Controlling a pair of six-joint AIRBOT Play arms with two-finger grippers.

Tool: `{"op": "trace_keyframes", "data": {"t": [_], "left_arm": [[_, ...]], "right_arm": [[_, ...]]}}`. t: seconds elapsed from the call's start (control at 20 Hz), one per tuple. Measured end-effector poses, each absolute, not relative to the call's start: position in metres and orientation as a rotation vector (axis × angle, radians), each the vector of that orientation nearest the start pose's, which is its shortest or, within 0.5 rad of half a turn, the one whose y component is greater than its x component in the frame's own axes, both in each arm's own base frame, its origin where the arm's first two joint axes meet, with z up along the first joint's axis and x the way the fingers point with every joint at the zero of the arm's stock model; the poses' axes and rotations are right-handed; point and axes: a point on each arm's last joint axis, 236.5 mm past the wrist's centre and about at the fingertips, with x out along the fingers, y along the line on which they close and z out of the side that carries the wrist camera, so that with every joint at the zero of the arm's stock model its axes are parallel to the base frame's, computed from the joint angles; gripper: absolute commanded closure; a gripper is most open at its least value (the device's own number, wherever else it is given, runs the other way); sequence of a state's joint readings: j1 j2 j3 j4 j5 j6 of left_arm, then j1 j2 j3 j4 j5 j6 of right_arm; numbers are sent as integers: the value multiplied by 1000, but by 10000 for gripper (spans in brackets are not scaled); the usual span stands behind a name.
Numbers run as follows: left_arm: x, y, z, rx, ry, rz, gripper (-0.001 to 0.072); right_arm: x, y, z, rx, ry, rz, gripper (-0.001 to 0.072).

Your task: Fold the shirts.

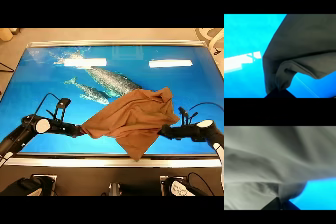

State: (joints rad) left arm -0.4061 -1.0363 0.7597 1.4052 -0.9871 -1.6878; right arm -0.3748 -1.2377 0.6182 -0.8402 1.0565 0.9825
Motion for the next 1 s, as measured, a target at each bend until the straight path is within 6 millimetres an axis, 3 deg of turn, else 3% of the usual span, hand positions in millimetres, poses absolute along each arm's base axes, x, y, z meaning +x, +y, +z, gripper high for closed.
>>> {"op": "trace_keyframes", "data": {"t": [0.1, 0.15, 0.2, 0.25, 0.3, 0.35, 0.4, 0.45, 0.5, 0.55, 0.6, 0.65, 0.75, 0.85, 1.0], "left_arm": [[295, -147, 0, 64, 1218, -328, 684], [313, -142, 32, 102, 1135, -317, 685], [333, -140, 71, 125, 1030, -305, 684], [353, -137, 124, 137, 898, -291, 684], [368, -135, 184, 127, 752, -276, 684], [378, -132, 256, 96, 579, -262, 685], [377, -126, 325, 63, 419, -253, 684], [366, -119, 397, 16, 245, -248, 684], [346, -108, 462, -34, 85, -246, 684], [323, -97, 511, -75, -41, -245, 685], [298, -87, 550, -113, -151, -249, 685], [277, -78, 577, -141, -231, -255, 685], [247, -67, 606, -173, -333, -263, 685], [239, -63, 611, -178, -357, -262, 685], [258, -64, 591, -118, -305, -225, 685]], "right_arm": [[319, 29, -47, 495, 1210, 388, 693], [341, 26, -10, 441, 1116, 420, 693], [366, 22, 43, 372, 981, 443, 692], [387, 17, 105, 282, 826, 448, 691], [401, 12, 173, 181, 663, 436, 691], [404, 10, 254, 64, 466, 408, 691], [394, 10, 330, -51, 287, 370, 691], [371, 12, 406, -163, 100, 314, 691], [338, 17, 469, -265, -59, 254, 691], [304, 22, 516, -342, -181, 196, 691], [272, 27, 548, -402, -269, 144, 691], [242, 31, 572, -437, -333, 99, 691], [209, 32, 587, -481, -363, 34, 691], [196, 30, 588, -496, -347, -1, 691], [204, 21, 576, -483, -275, -16, 691]]}}
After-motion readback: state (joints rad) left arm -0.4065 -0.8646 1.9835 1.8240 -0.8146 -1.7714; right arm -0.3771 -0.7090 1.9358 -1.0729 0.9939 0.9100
